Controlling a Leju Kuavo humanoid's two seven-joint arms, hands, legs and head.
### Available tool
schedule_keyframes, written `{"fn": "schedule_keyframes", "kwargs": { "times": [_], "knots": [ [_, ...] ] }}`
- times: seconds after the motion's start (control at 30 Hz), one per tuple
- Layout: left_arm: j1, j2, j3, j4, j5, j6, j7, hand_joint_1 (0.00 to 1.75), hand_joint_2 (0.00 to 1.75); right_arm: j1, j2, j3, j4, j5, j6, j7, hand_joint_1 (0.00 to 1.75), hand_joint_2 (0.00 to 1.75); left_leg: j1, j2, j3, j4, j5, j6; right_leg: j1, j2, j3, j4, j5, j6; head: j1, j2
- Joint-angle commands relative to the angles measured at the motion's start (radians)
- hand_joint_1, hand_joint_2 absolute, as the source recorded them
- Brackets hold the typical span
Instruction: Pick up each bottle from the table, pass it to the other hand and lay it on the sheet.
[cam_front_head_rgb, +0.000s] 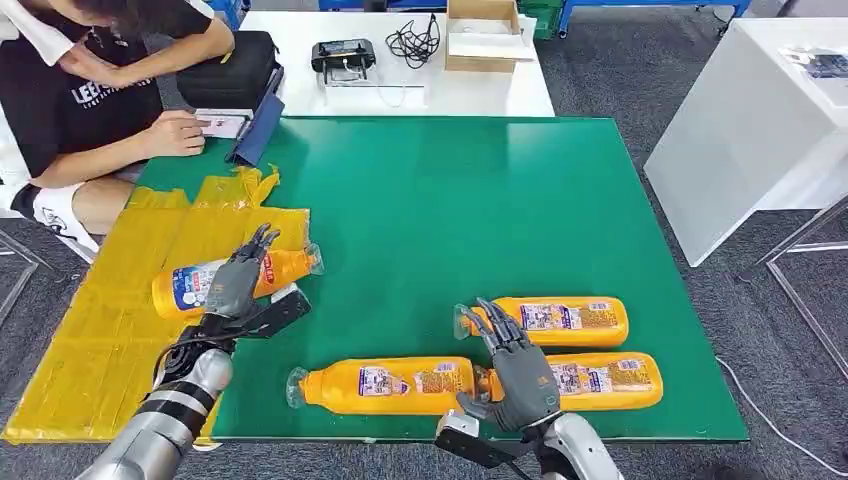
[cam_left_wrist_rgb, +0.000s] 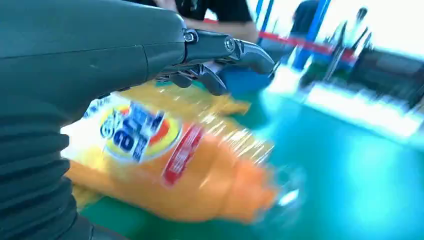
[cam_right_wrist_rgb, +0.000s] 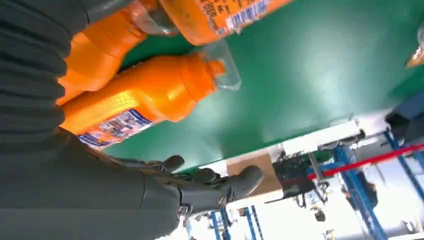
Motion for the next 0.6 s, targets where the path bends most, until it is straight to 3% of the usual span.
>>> {"fn": "schedule_keyframes", "kwargs": {
  "times": [0.03,0.37,0.6],
  "knots": [
    [0.109,-0.075,0.015,-0.351,0.144,0.009,-0.085,0.00,1.75,-0.130,0.052,0.093,0.216,0.002,-0.006,-0.004,0.00,1.75,0.002,0.002,0.001,0.000,-0.001,-0.001,0.002,0.002,0.000,-0.001,0.000,-0.001,-0.001,0.000],
    [0.141,-0.108,-0.021,-0.491,0.228,0.041,-0.135,0.00,1.75,-0.172,0.071,0.175,0.229,-0.040,0.038,-0.033,0.00,1.75,0.001,0.000,0.000,0.000,0.000,-0.001,0.001,0.001,0.000,-0.001,0.000,-0.001,0.000,0.000],
    [0.130,-0.112,-0.032,-0.456,0.270,0.056,-0.167,0.00,1.75,-0.178,0.046,0.253,0.173,-0.281,0.192,-0.141,0.00,1.75,0.002,0.000,0.001,-0.001,-0.001,-0.002,0.001,0.001,0.002,-0.001,0.000,-0.001,0.000,0.000]
  ]
}}
